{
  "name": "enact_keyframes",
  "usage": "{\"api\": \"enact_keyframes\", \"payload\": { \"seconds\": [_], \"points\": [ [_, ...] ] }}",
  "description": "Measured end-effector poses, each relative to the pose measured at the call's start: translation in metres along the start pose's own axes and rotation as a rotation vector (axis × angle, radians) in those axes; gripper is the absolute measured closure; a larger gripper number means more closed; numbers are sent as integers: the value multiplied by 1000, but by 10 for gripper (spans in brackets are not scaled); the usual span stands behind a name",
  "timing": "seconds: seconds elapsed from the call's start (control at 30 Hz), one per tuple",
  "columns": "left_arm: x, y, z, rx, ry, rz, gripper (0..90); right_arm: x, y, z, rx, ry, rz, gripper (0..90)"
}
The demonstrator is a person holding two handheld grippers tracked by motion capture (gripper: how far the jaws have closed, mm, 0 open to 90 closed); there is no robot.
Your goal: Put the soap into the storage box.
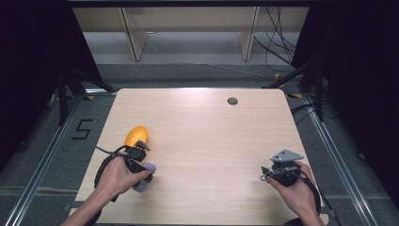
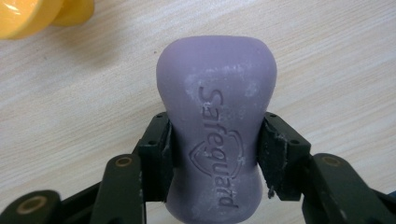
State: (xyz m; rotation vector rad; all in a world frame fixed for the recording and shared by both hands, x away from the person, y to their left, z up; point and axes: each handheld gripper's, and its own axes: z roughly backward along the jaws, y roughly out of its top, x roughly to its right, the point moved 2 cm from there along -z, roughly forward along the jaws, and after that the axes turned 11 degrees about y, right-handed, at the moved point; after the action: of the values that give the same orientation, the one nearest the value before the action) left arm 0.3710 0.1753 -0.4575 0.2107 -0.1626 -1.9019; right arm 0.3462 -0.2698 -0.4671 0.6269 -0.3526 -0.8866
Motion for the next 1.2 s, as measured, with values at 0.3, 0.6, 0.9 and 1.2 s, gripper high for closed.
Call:
{"api": "enact_keyframes", "payload": {
  "seconds": [0.3,0.6,0.9,1.2],
  "points": [
    [-4,3,4,0,6,-10,493,0,0,0,1,0,-1,498],
    [-8,5,5,6,11,-1,494,0,0,0,1,-1,-3,498],
    [-10,8,9,9,11,18,493,-1,0,1,4,3,-30,498],
    [-11,10,12,12,9,36,493,-1,1,1,4,4,-29,497]
  ]
}}
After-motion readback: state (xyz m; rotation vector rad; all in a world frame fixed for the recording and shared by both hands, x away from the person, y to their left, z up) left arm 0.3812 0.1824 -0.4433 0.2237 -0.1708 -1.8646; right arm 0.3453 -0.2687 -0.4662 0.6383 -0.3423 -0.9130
